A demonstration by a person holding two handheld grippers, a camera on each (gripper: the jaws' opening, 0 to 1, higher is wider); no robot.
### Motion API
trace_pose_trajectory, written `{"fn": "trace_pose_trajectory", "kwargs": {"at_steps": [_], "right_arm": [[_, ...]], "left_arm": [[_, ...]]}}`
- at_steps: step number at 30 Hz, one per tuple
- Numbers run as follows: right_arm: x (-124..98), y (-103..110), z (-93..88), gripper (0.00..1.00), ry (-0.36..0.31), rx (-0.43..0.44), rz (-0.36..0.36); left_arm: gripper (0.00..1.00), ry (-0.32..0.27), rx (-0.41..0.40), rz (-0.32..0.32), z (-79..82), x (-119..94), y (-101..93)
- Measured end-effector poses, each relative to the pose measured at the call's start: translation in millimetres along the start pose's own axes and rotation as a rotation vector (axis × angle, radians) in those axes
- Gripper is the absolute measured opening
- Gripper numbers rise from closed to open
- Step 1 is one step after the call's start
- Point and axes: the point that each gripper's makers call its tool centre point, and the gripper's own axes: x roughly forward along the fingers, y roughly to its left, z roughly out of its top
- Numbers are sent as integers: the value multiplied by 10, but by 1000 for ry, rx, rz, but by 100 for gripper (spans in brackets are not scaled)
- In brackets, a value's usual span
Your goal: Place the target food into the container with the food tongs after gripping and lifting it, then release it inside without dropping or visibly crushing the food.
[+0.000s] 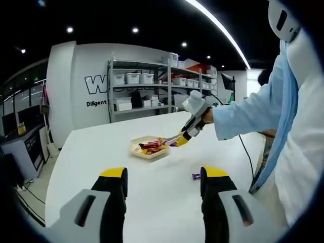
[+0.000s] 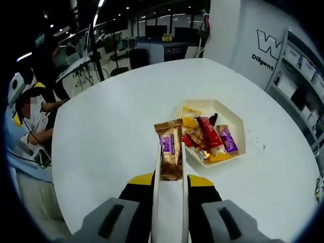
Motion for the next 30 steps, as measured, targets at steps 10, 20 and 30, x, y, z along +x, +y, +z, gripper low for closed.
{"fn": "trace_pose_trajectory", "kwargs": {"at_steps": [10, 20, 30], "right_arm": [[55, -323, 243, 16, 5, -26, -29], [243, -525, 335, 16, 27, -39, -23], [371, -722, 505, 19, -23, -65, -44]], "left_arm": [[56, 5, -8, 19, -17, -26, 52], [56, 14, -19, 45, -46, -31, 159], [56, 28, -23, 65, -61, -19, 222]]}}
